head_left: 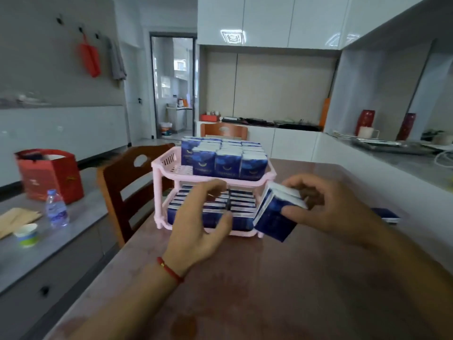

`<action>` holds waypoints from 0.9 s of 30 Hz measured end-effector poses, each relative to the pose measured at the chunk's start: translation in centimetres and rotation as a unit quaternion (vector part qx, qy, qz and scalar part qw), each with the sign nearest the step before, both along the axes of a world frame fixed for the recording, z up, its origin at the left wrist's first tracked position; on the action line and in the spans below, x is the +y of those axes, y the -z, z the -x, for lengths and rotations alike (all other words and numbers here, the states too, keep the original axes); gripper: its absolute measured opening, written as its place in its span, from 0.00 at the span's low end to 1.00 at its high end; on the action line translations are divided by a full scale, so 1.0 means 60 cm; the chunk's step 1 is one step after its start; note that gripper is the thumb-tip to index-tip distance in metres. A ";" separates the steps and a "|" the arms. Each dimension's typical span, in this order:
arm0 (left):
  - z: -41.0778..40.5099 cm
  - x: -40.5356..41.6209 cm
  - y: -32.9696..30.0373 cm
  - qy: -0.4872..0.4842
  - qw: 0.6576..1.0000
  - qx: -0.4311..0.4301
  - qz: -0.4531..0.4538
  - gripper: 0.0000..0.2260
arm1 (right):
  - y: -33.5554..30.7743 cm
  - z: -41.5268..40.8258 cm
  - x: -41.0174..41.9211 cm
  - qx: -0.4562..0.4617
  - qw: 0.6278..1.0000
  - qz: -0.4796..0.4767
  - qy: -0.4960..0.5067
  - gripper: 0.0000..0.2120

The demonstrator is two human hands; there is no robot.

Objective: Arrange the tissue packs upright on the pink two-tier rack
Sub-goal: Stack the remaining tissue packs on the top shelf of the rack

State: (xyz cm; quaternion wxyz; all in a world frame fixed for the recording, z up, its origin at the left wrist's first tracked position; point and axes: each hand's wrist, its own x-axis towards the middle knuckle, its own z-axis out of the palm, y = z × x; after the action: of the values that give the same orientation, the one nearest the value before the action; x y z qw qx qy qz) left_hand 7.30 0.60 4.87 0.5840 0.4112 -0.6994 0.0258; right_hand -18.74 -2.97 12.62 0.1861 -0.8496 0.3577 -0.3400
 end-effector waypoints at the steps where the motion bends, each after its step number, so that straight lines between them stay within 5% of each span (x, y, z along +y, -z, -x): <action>1: -0.030 -0.001 -0.001 -0.072 0.996 0.023 0.036 0.18 | -0.018 -0.020 -0.002 -0.016 1.000 0.008 -0.004 0.18; 4: -0.104 -0.025 0.015 -0.246 0.965 0.079 0.052 0.21 | -0.061 -0.090 -0.022 -0.027 0.998 0.042 -0.025 0.16; 7: -0.128 -0.051 0.041 -0.310 0.943 0.122 -0.019 0.27 | -0.103 -0.167 -0.046 -0.032 0.997 0.050 -0.046 0.16; 13: -0.128 -0.070 0.078 -0.259 0.955 0.114 -0.085 0.34 | -0.168 -0.305 -0.113 -0.009 0.998 0.040 -0.047 0.15; 21: -0.131 -0.076 0.087 -0.216 0.959 0.146 -0.109 0.38 | -0.139 -0.384 -0.209 0.141 0.990 -0.017 0.015 0.21; 27: -0.126 -0.080 0.088 -0.201 0.961 0.157 -0.104 0.40 | -0.131 -0.397 -0.227 0.255 0.964 0.042 0.059 0.15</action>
State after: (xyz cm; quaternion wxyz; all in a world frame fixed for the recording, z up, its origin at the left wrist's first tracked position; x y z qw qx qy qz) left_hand 14.88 -4.23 -0.40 0.6234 0.6006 -0.5006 0.0052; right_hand 5.09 -16.60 20.47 0.0325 -0.8927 0.4282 -0.1369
